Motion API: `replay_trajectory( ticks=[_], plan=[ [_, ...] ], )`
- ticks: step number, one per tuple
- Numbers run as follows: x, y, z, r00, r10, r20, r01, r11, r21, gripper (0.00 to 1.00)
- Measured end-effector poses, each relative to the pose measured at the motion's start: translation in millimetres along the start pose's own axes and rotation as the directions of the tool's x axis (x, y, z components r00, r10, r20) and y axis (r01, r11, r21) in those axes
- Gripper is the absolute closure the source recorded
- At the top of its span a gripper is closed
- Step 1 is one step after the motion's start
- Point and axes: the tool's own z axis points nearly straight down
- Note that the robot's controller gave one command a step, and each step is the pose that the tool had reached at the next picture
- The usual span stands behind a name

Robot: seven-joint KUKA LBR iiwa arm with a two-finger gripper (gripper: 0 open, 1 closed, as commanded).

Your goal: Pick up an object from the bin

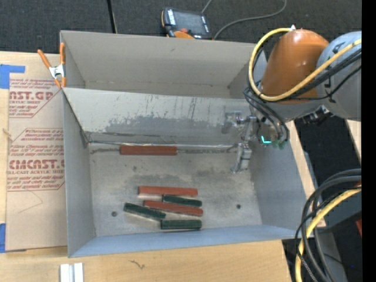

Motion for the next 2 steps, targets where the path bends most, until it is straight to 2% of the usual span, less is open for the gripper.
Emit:
replay_trajectory(
  ticks=[1, 2],
  plan=[
    [22.5, 26.0, 66.9, 1.0, 0.015, -0.001, -0.015, 1.0, -0.002, 0.0],
    [95.1, 88.9, 119.7, 0.999, -0.054, -0.002, 0.054, 0.999, -0.002, 0.0]
  ],
)
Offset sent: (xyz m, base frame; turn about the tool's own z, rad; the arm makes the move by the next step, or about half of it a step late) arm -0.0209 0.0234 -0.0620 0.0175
